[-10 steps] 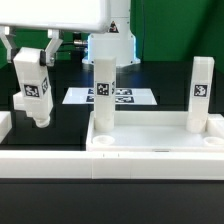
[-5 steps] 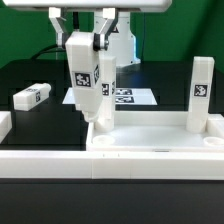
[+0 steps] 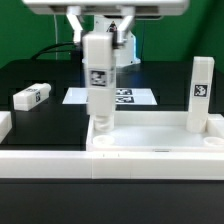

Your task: Assemble desk

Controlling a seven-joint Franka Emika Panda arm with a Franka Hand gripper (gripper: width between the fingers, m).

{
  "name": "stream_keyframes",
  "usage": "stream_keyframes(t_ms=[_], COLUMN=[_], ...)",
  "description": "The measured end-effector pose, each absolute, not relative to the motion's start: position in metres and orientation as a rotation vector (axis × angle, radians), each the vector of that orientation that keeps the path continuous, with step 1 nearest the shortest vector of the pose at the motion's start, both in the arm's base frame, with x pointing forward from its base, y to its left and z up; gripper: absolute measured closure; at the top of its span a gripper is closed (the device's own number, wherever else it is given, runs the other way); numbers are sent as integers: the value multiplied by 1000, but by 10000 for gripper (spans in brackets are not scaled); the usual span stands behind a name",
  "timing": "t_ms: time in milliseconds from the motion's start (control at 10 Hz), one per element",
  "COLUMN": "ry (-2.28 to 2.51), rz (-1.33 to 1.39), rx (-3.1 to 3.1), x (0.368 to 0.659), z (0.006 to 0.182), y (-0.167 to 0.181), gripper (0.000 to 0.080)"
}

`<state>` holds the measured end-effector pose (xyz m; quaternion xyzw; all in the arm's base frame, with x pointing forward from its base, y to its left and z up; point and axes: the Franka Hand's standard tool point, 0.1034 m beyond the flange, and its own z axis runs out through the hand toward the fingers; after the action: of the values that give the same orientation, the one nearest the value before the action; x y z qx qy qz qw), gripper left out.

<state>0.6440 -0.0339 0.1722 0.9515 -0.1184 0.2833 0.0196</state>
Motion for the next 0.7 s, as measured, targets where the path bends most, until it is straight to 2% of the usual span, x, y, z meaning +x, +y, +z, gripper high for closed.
stream_keyframes(t_ms=[200,700], ry=[-325,-291], rz=[896,907], rx=[2964,2963], x=[643,639], z=[173,169], y=[-11,-1], gripper=[509,509])
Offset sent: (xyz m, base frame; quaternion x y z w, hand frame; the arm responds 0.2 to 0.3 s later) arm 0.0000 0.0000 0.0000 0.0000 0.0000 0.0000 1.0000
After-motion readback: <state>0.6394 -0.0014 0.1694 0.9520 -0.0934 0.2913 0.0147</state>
